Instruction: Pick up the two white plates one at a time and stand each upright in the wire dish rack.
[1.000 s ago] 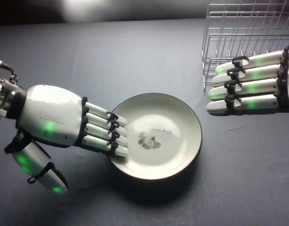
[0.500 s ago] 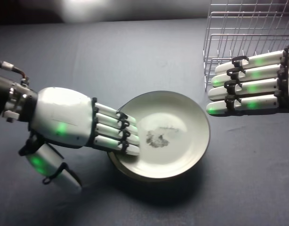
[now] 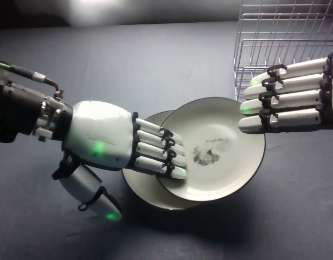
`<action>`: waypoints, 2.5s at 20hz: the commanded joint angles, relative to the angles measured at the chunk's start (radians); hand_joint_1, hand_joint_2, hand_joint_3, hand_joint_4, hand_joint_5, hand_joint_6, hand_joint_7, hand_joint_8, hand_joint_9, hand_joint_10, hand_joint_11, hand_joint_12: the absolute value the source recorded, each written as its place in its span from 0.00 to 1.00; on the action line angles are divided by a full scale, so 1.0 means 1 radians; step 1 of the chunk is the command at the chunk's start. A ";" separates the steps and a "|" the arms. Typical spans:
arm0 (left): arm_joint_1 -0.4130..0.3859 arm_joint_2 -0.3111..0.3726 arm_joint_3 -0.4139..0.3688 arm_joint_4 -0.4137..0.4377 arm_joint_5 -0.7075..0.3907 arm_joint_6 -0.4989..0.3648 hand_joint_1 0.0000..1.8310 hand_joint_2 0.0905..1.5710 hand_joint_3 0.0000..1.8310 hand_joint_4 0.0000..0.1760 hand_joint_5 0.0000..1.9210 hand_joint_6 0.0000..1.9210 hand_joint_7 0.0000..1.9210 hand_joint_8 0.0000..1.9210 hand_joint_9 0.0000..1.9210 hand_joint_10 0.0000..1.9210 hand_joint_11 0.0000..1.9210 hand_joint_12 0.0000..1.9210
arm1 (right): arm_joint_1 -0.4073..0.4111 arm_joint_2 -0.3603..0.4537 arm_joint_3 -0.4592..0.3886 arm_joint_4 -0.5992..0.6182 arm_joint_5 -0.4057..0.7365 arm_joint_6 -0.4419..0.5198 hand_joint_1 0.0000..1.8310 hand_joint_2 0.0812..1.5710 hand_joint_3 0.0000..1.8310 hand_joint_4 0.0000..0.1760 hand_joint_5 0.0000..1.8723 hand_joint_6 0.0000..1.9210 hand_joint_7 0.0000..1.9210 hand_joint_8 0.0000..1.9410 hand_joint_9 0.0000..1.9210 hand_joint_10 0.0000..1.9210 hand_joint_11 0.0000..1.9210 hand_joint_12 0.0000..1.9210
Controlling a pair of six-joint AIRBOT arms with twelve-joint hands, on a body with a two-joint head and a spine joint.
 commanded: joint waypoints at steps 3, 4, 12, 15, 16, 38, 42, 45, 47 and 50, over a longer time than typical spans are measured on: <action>-0.008 -0.016 0.005 -0.020 -0.003 -0.001 0.00 0.75 0.00 0.00 0.00 0.00 0.00 0.00 0.00 0.00 0.00 0.00 | -0.001 0.005 0.002 0.054 0.054 -0.002 0.70 0.59 0.00 0.00 0.02 0.00 0.00 0.00 0.00 0.00 0.00 0.09; -0.012 -0.020 0.007 -0.020 -0.002 -0.001 0.00 0.75 0.00 0.00 0.00 0.00 0.00 0.00 0.00 0.00 0.00 0.00 | -0.003 0.005 0.003 0.054 0.051 -0.002 0.71 0.60 0.00 0.00 0.02 0.00 0.00 0.00 0.00 0.00 0.00 0.07; -0.028 -0.039 0.015 -0.026 0.002 -0.003 0.00 0.75 0.00 0.00 0.00 0.00 0.00 0.00 0.00 0.00 0.00 0.00 | -0.045 -0.021 0.014 0.055 0.011 -0.002 0.71 0.60 0.00 0.00 0.05 0.00 0.01 0.00 0.00 0.00 0.00 0.13; -0.031 -0.042 0.015 -0.027 0.003 -0.004 0.00 0.75 0.00 0.00 0.00 0.00 0.00 0.00 0.00 0.00 0.00 0.00 | -0.052 -0.053 0.036 0.055 -0.003 -0.002 0.71 0.61 0.00 0.00 0.05 0.00 0.00 0.00 0.00 0.00 0.00 0.08; -0.031 -0.043 0.015 -0.027 0.003 -0.004 0.00 0.76 0.00 0.00 0.00 0.00 0.00 0.00 0.00 0.00 0.00 0.00 | -0.054 -0.065 0.046 0.055 -0.004 -0.002 0.70 0.62 0.00 0.00 0.04 0.00 0.01 0.00 0.00 0.00 0.00 0.08; -0.033 -0.047 0.019 -0.042 0.006 -0.006 0.00 0.76 0.00 0.00 0.00 0.00 0.00 0.00 0.00 0.00 0.00 0.00 | -0.061 -0.388 0.278 0.054 -0.071 0.001 0.72 0.65 0.00 0.00 0.06 0.00 0.03 0.00 0.01 0.00 0.00 0.14; -0.030 -0.046 0.017 -0.050 0.006 -0.010 0.00 0.76 0.00 0.00 0.00 0.00 0.00 0.00 0.00 0.00 0.00 0.00 | -0.060 -0.418 0.304 0.055 -0.078 0.001 0.73 0.65 0.00 0.00 0.08 0.00 0.05 0.00 0.04 0.01 0.00 0.22; -0.030 -0.045 0.018 -0.053 0.006 -0.011 0.00 0.76 0.00 0.00 0.00 0.00 0.00 0.00 0.00 0.00 0.00 0.00 | -0.054 -0.439 0.317 0.058 -0.090 0.001 0.71 0.67 0.00 0.00 0.08 0.00 0.05 0.00 0.04 0.00 0.00 0.21; -0.030 -0.046 0.019 -0.053 0.006 -0.011 0.00 0.76 0.00 0.00 0.00 0.00 0.00 0.00 0.00 0.00 0.00 0.00 | -0.054 -0.449 0.317 0.076 -0.103 0.001 0.71 0.67 0.00 0.00 0.08 0.00 0.05 0.00 0.04 0.00 0.00 0.21; -0.030 -0.046 0.019 -0.053 0.006 -0.011 0.00 0.77 0.00 0.00 0.00 0.00 0.00 0.00 0.00 0.00 0.00 0.00 | -0.050 -0.462 0.320 0.078 -0.109 0.001 0.70 0.69 0.00 0.00 0.13 0.00 0.10 0.00 0.09 0.01 0.00 0.33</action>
